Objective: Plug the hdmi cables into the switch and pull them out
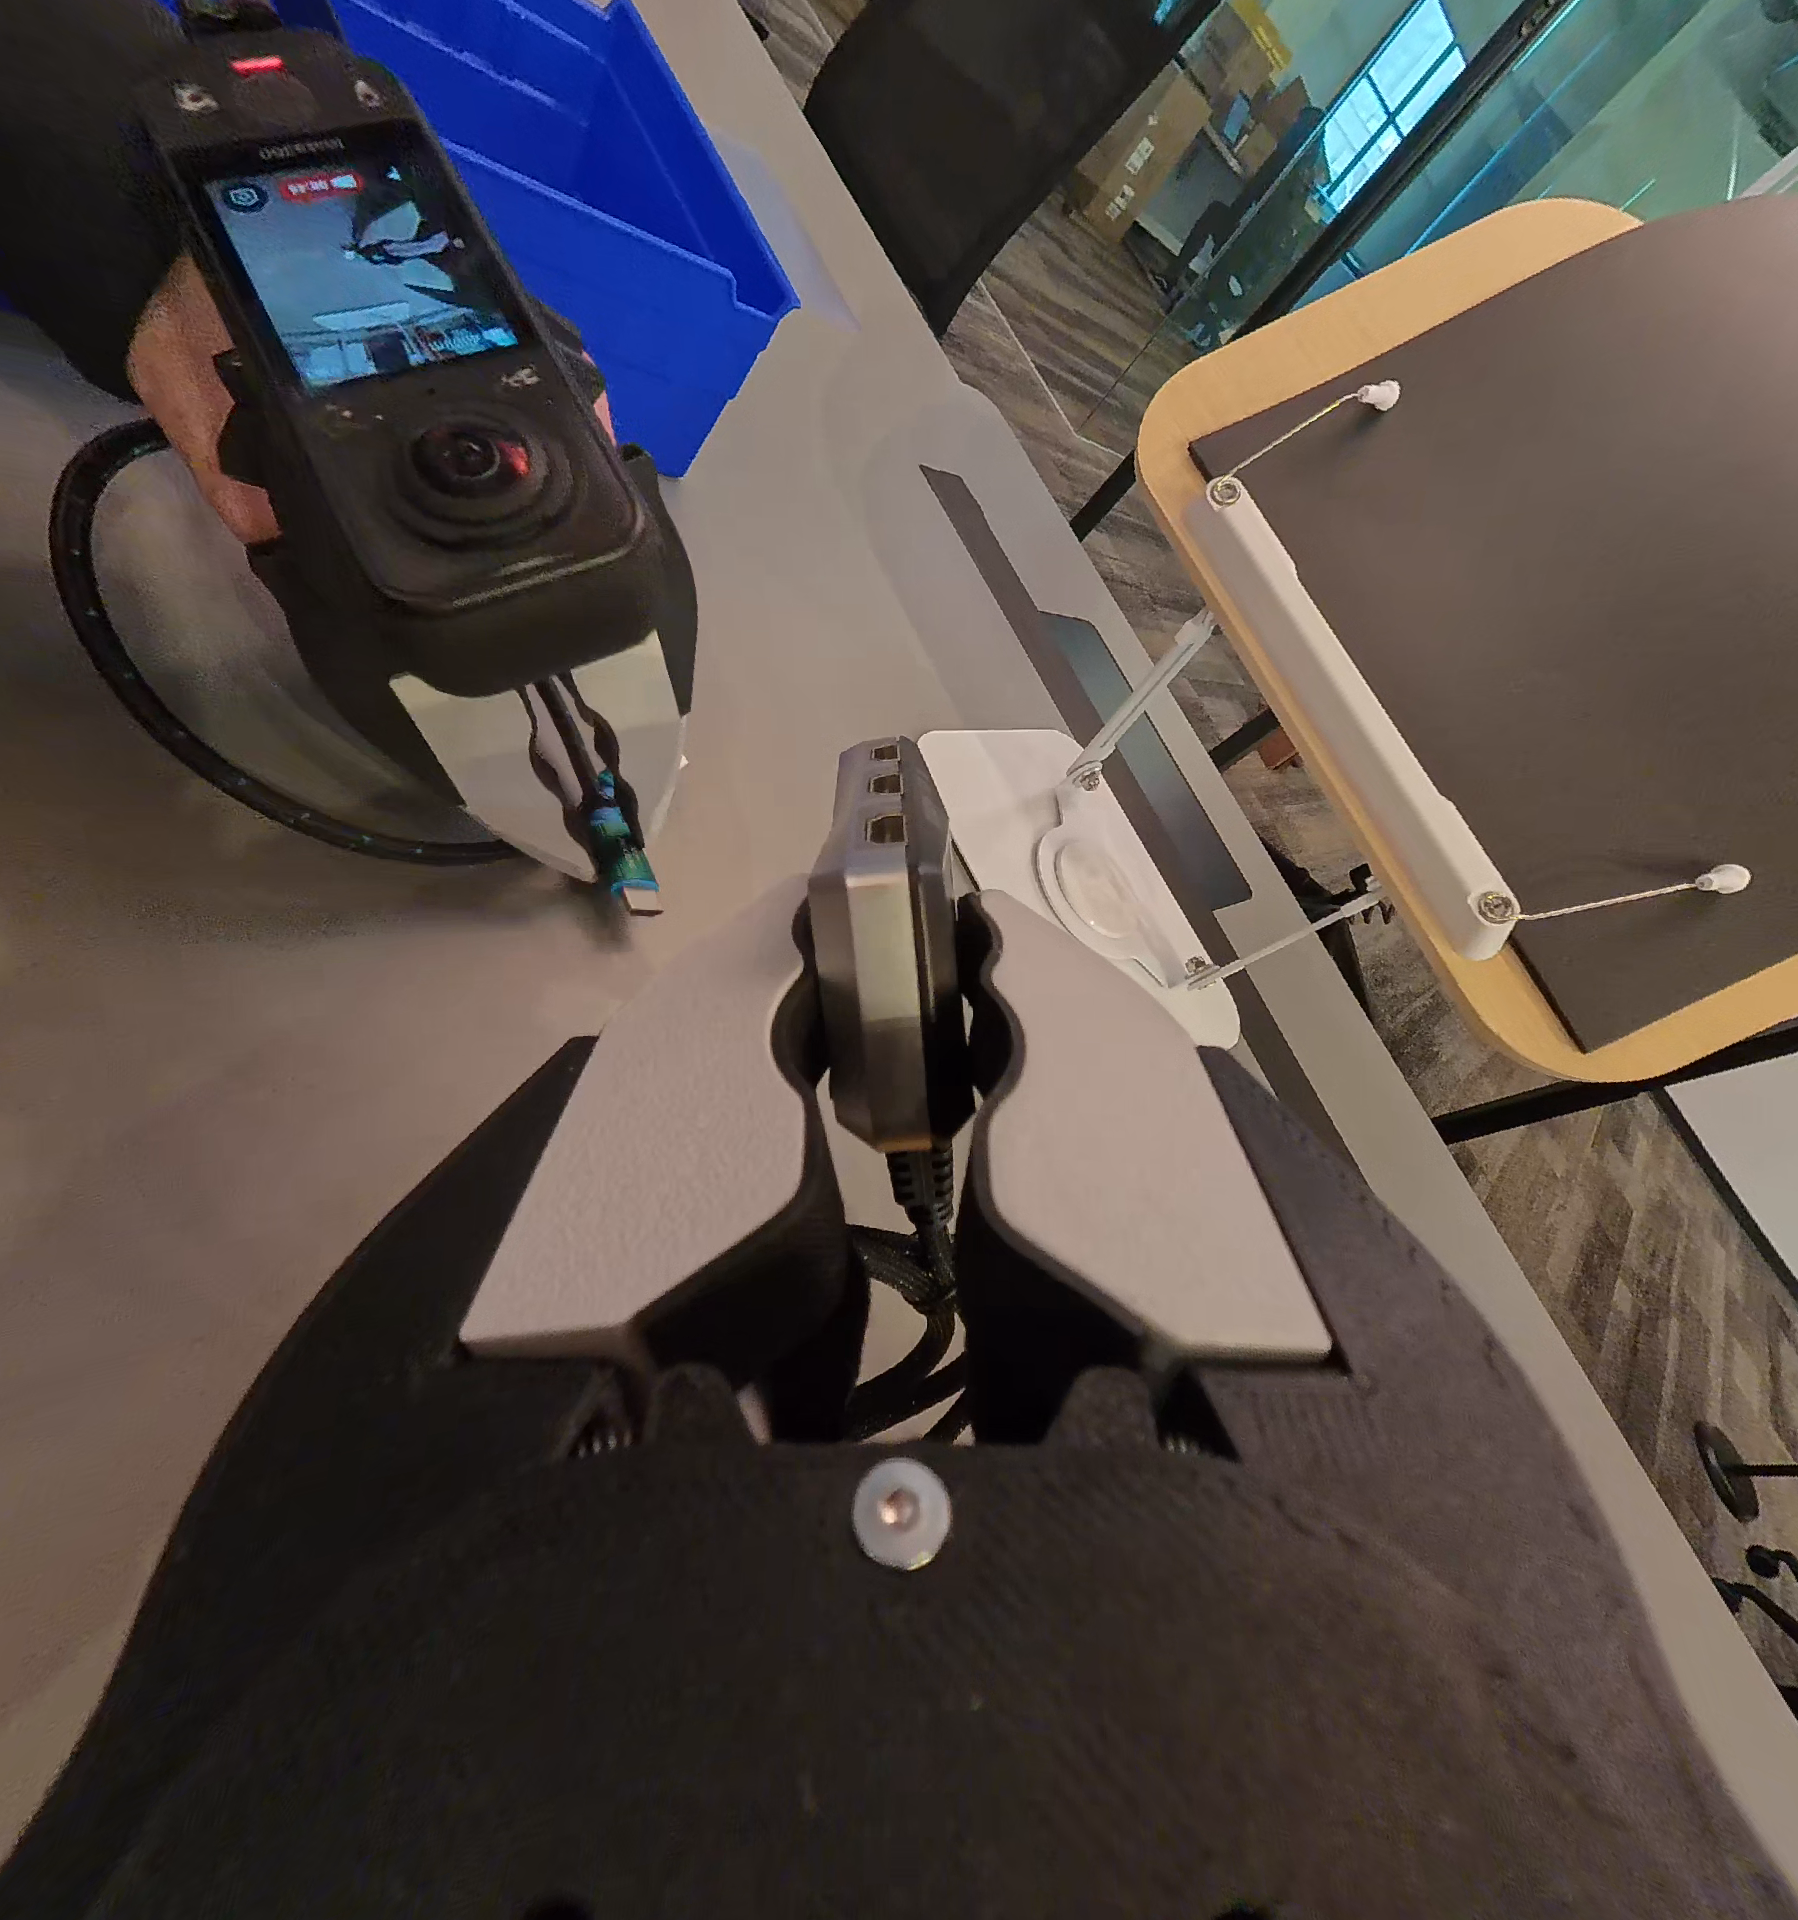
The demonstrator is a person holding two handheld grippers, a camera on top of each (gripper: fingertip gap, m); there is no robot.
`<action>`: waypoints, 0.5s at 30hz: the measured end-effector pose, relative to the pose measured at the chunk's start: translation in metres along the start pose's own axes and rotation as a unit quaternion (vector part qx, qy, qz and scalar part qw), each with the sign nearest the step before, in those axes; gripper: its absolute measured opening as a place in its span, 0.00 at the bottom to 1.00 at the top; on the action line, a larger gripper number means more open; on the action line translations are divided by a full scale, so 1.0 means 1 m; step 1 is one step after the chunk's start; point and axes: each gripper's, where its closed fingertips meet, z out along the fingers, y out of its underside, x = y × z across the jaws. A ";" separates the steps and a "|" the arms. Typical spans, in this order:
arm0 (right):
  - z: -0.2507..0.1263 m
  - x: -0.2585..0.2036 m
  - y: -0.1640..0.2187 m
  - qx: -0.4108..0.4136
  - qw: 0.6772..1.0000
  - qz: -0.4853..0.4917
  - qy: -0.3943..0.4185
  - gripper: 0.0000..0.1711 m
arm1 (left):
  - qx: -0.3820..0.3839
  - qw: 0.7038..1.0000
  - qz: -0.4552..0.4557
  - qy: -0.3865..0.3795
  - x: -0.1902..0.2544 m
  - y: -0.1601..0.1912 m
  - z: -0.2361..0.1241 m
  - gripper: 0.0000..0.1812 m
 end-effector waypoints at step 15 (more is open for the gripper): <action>0.010 -0.011 0.008 -0.056 0.994 -0.095 0.013 0.12 | 0.033 0.998 -0.009 -0.058 -0.026 -0.025 -0.072 0.06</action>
